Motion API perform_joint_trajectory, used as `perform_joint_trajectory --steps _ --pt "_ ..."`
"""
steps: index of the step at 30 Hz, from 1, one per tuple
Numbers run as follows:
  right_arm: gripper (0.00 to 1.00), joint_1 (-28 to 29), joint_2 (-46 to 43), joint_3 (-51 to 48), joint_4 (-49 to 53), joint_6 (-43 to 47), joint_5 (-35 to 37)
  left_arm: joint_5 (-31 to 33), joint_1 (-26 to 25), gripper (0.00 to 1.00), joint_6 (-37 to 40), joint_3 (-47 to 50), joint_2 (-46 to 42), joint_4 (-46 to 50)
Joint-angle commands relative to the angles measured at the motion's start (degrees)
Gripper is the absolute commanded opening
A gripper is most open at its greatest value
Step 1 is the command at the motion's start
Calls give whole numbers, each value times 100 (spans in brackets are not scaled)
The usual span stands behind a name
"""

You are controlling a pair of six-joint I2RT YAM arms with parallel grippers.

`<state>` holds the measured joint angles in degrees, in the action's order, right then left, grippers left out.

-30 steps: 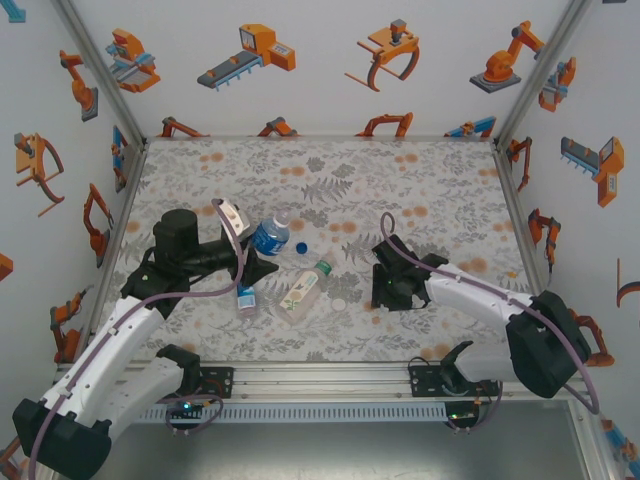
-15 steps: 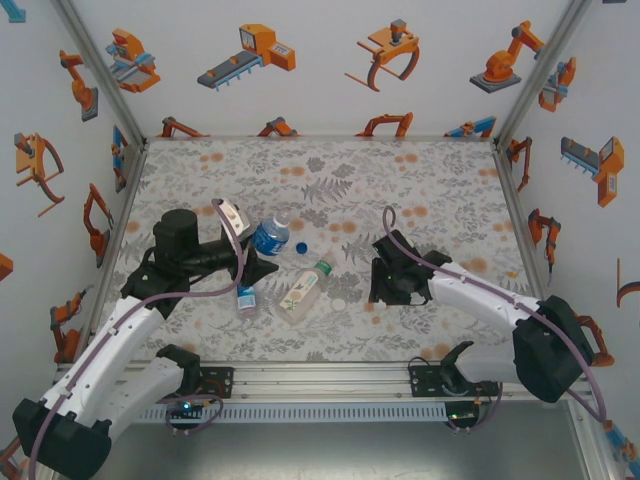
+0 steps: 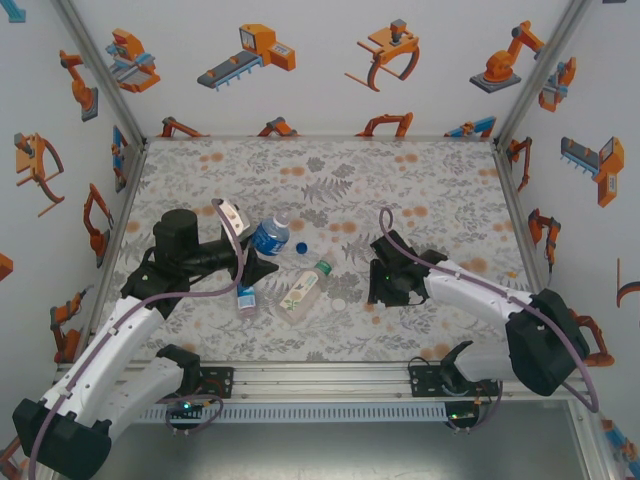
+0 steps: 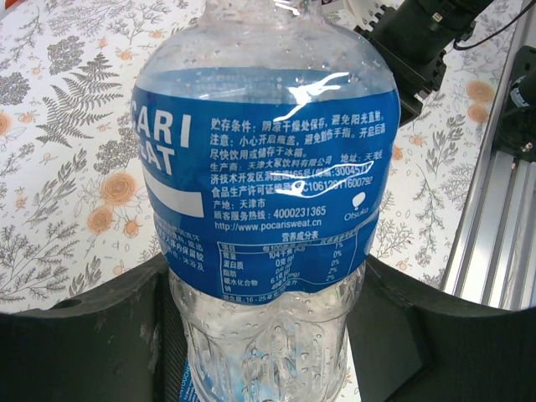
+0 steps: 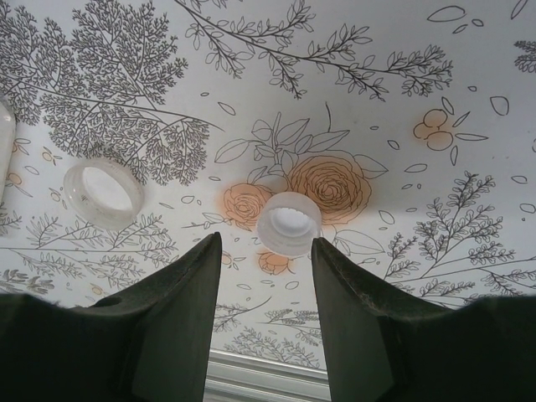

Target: Screw on the bottle caps

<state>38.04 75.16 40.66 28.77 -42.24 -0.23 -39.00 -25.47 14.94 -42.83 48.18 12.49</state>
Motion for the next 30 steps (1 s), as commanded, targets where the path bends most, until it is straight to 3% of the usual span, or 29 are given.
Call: perform_joint_trajectory --steps 1,30 --pt "46 -25 77 -19 -55 -30 -5 -144 -9 0 108 -112 -28 -32" --pt "47 -25 -30 -19 111 -29 102 -156 -5 0 106 -112 -8 -33"
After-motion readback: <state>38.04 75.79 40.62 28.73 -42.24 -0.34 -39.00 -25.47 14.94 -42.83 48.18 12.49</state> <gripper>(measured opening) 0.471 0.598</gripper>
